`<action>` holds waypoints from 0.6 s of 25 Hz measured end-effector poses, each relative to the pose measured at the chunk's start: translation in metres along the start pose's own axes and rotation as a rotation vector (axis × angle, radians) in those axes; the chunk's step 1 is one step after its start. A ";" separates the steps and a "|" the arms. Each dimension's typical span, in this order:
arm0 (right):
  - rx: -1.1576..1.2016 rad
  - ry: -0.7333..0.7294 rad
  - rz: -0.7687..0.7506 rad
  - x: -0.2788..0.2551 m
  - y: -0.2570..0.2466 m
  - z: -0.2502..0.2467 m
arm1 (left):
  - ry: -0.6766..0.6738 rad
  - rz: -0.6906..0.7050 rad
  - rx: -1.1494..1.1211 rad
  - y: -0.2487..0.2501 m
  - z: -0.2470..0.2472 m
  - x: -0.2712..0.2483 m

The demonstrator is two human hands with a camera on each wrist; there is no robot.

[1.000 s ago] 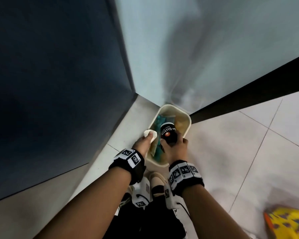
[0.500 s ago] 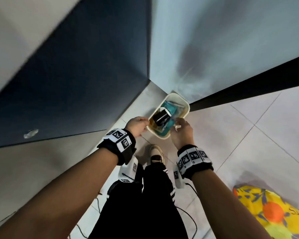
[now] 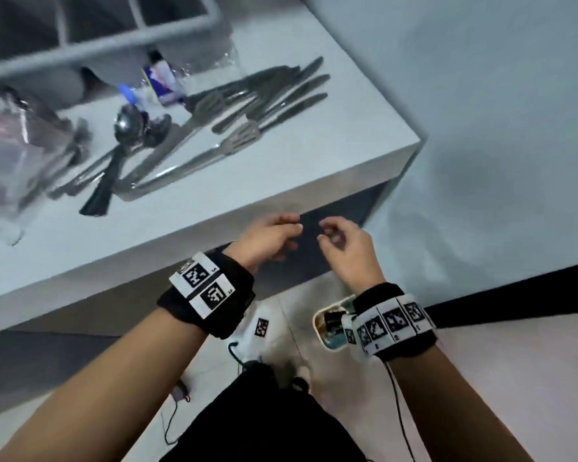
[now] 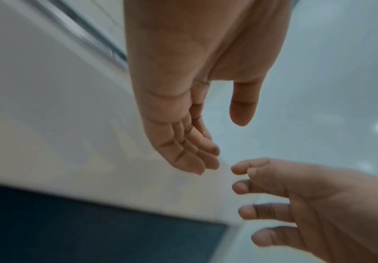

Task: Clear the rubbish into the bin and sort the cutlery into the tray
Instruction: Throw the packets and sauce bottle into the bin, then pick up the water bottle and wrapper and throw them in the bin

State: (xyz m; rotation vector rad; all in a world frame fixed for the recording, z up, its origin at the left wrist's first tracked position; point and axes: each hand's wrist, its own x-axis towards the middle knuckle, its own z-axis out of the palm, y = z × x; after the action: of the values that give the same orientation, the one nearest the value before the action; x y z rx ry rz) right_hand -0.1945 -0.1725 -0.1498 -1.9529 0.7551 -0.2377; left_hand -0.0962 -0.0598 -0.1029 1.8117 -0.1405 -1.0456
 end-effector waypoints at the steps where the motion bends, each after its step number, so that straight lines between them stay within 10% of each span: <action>1: -0.002 -0.018 -0.064 0.004 -0.022 0.002 | 0.037 0.042 -0.025 0.011 -0.020 -0.013; 10: -0.161 -0.205 -0.498 0.051 -0.177 0.063 | 0.567 0.266 -0.079 0.046 -0.191 -0.087; 15: -0.400 -0.208 -0.568 0.103 -0.241 0.096 | 0.942 0.143 0.432 0.027 -0.277 -0.087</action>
State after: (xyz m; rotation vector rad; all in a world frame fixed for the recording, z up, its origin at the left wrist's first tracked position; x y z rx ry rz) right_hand 0.0286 -0.0868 -0.0053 -2.5011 0.0963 -0.2280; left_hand 0.0547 0.1655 0.0055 2.4601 0.0884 0.0222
